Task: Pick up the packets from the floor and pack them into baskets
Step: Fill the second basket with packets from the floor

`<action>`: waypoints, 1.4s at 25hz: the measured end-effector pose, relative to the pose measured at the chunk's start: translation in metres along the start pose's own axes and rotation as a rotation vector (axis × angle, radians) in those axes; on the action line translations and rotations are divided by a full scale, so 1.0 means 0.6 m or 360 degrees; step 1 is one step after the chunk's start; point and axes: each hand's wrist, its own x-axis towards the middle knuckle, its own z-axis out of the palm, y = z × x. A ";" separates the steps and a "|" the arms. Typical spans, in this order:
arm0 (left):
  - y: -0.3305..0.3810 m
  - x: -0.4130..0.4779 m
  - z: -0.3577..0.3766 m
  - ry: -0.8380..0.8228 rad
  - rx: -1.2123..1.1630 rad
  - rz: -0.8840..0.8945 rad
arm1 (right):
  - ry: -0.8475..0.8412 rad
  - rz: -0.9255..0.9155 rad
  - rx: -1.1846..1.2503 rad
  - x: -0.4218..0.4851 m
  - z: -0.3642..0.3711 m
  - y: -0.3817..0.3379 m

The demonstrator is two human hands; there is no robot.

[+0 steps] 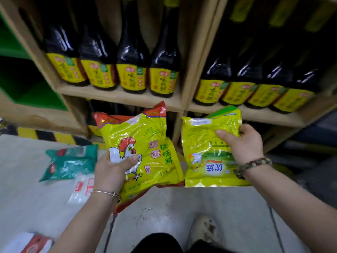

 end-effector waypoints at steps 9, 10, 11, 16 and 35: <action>0.056 -0.085 0.211 -0.0550 -0.0053 0.0090 | 0.0568 -0.0061 -0.0162 -0.003 -0.274 -0.008; 0.063 -0.099 0.239 -0.0599 -0.0079 0.0071 | 0.0635 -0.0053 -0.0174 -0.009 -0.309 -0.009; 0.068 -0.111 0.267 -0.0667 -0.0106 0.0066 | 0.0713 -0.0049 -0.0192 -0.016 -0.343 -0.008; 0.096 -0.197 0.407 -0.0995 -0.0141 0.0080 | 0.1106 0.0027 -0.0308 -0.046 -0.514 0.004; 0.137 -0.401 0.932 -0.1389 0.0370 0.0332 | 0.1616 0.0255 -0.0411 0.093 -0.858 0.167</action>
